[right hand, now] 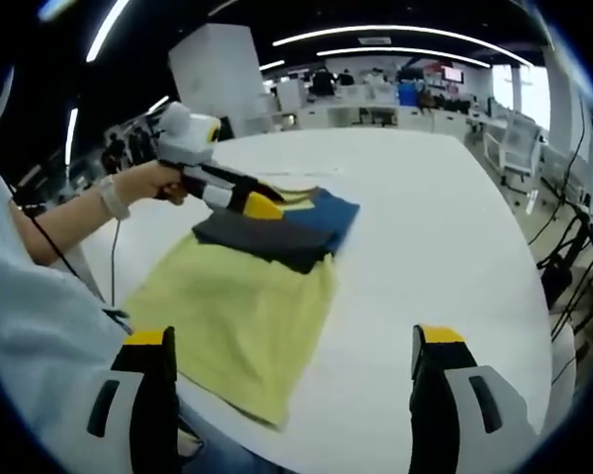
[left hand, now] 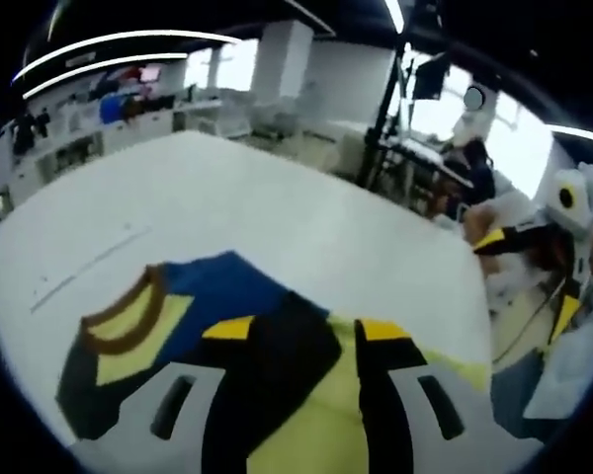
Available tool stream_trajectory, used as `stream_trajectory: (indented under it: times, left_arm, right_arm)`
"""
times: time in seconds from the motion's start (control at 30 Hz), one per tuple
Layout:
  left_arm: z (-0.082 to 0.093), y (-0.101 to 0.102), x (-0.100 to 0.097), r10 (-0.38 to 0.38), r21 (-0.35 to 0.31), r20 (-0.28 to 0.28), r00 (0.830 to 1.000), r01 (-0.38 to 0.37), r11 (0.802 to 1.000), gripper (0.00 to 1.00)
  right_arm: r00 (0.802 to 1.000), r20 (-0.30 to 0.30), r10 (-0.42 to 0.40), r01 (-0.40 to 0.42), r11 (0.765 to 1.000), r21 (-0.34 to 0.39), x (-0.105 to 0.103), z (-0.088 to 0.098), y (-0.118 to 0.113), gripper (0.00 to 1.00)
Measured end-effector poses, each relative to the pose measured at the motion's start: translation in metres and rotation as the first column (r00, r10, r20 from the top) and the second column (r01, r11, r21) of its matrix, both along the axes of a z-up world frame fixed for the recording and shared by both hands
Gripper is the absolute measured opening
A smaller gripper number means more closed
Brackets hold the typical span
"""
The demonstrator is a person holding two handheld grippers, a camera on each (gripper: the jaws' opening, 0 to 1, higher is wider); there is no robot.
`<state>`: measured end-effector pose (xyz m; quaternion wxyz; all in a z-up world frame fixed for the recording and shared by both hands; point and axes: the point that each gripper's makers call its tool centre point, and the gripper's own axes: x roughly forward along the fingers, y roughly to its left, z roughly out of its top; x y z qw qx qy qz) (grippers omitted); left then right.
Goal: Fold the garment on the visible template until the final outline fits inside the template.
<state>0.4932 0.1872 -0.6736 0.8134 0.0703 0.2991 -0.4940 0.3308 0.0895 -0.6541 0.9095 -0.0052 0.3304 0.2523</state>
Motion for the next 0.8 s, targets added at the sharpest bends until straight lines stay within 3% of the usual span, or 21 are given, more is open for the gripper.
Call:
stream_trajectory:
  times: [0.8]
  left_arm:
    - [0.022, 0.032, -0.002, 0.023, 0.034, 0.077, 0.997, -0.026, 0.999, 0.66]
  right_arm:
    - [1.000, -0.006, 0.021, -0.021, 1.000, -0.007, 0.003, -0.001, 0.006, 0.98]
